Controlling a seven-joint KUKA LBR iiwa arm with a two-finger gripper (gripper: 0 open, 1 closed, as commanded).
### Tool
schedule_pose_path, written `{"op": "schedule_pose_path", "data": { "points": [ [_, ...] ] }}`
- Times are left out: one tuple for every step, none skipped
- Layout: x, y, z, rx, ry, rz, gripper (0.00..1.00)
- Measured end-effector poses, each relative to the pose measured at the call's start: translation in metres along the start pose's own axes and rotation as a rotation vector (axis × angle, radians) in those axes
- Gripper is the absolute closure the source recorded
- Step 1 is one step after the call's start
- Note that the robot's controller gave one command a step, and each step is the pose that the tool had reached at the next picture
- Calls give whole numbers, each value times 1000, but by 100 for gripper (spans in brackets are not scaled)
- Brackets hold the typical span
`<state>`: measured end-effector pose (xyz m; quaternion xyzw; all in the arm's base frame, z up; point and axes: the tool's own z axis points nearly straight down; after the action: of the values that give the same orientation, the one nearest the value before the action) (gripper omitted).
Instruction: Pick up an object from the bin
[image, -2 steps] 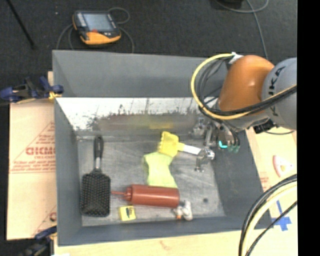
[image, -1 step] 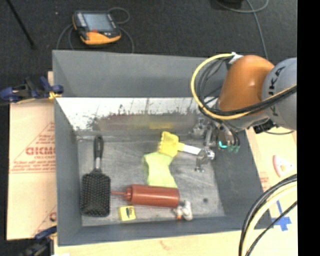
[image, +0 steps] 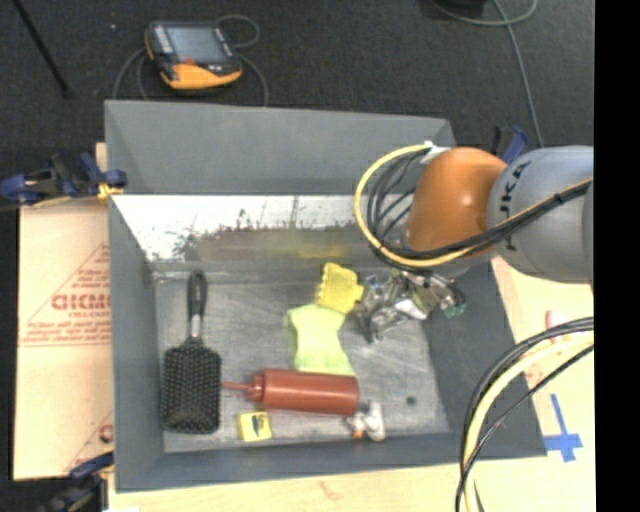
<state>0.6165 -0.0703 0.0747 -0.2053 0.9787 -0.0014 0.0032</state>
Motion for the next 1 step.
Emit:
{"op": "schedule_pose_path", "data": {
  "points": [
    [0, 0, 1, -1, 1, 0, 0]
  ]
}}
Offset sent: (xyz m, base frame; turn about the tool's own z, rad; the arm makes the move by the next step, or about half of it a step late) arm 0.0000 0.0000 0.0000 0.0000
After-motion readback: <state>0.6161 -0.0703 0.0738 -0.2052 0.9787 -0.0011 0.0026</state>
